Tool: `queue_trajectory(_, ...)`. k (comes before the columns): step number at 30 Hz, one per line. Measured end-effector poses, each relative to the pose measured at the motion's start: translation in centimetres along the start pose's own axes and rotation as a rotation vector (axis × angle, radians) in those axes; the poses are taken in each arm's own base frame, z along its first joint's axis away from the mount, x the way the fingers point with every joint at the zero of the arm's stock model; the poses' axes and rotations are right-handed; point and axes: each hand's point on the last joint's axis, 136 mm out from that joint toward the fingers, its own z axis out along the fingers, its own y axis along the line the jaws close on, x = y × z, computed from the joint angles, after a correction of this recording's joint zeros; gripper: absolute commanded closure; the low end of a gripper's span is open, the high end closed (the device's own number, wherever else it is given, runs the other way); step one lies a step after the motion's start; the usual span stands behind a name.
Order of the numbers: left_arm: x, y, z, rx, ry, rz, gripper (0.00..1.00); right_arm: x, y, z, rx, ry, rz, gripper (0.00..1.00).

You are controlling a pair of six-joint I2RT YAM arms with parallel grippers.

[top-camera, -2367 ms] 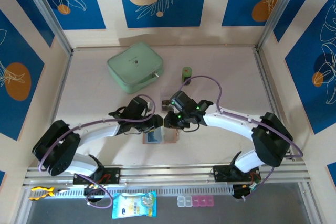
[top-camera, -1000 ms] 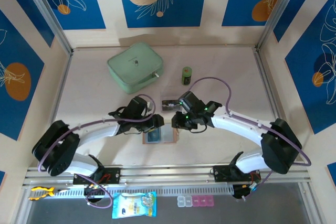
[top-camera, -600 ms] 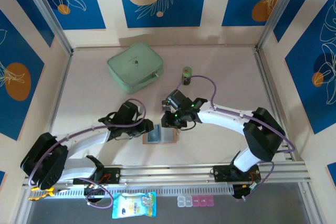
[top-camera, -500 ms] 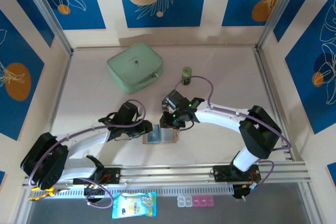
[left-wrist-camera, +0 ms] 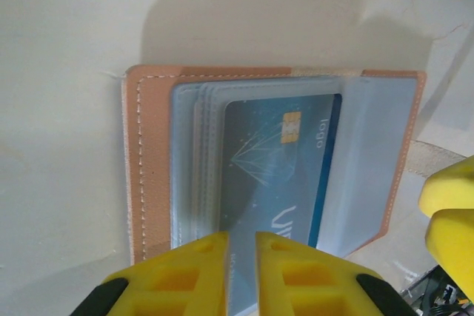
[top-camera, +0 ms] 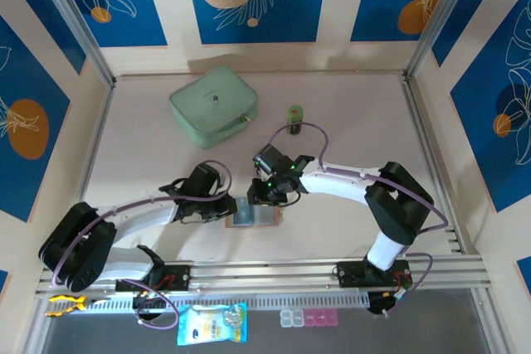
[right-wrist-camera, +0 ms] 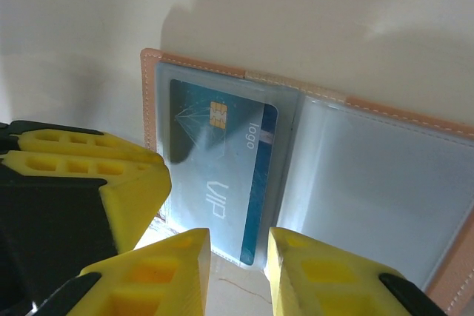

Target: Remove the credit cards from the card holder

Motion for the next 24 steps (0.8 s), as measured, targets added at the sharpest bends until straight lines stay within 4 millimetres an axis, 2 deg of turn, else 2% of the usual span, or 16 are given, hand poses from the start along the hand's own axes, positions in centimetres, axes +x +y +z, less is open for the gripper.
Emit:
queue_trajectory(4, 0.3, 0.5, 0.3, -0.013, 0.011, -0.003, 0.85, 0.2, 0.1, 0.6, -0.007, 0.016, -0.002, 0.73)
queue_trajectory(24, 0.5, 0.7, 0.2, 0.004, -0.002, 0.004, 0.86, 0.7, 0.3, 3.1, -0.026, 0.068, 0.005, 0.75)
